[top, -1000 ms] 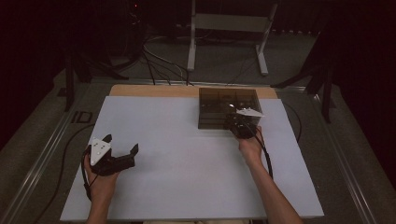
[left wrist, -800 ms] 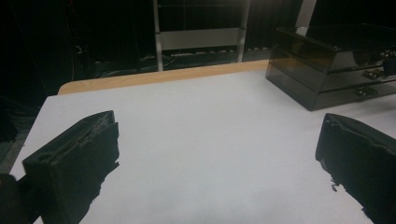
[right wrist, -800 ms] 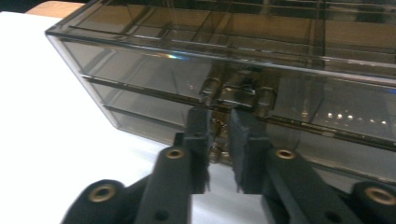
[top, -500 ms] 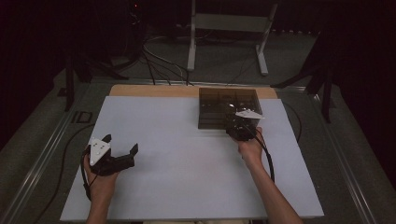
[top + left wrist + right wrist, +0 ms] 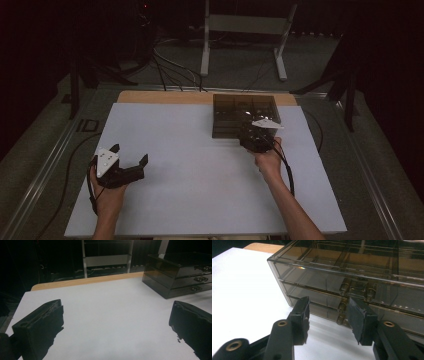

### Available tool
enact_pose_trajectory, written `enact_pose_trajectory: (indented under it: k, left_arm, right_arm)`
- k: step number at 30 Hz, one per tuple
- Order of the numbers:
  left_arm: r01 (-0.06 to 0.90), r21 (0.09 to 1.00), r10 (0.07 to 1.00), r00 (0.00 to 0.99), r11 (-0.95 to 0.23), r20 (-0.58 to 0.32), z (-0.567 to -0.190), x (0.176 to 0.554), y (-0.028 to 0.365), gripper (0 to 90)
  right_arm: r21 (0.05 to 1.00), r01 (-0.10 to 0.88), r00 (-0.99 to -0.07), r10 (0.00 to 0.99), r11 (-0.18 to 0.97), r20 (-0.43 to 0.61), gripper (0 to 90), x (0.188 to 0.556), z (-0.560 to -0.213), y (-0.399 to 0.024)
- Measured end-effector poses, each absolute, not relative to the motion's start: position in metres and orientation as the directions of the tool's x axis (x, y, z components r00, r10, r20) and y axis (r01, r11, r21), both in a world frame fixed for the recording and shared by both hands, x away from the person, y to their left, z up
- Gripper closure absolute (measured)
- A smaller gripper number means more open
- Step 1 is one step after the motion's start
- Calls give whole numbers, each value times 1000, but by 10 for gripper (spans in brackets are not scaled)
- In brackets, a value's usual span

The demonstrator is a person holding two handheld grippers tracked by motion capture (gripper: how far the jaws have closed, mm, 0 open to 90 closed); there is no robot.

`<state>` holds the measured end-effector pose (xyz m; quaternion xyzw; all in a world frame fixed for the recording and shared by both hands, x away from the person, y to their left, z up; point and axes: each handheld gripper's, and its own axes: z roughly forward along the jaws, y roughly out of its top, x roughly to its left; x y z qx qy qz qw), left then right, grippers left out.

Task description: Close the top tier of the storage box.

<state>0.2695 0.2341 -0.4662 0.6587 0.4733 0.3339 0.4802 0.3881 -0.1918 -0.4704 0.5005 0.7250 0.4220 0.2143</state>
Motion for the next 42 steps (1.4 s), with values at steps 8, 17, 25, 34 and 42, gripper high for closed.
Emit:
enact_pose_trajectory:
  k: [8, 17, 25, 34, 42]
  left_arm:
    - [303, 949, 945, 327, -90, -15, -465, 269, 234, 3]
    - [300, 949, 945, 328, -100, -4, -465, 268, 233, 3]
    - [296, 949, 944, 329, -105, 2, -464, 267, 234, 3]
    - [289, 952, 945, 327, -100, 0, -462, 265, 237, 3]
    - [285, 953, 945, 327, -101, 2, -457, 262, 238, 2]
  right_arm:
    - [827, 543, -410, 905, 144, 111, 430, 382, -469, -191]
    - [821, 547, -401, 912, 166, 82, 266, 374, -467, -189]
    - [819, 540, -420, 906, 195, 62, 145, 366, -465, -184]
    - [827, 524, -455, 888, 203, 70, 97, 356, -461, -186]
    - [848, 492, -466, 882, 195, 67, 75, 345, -461, -196]
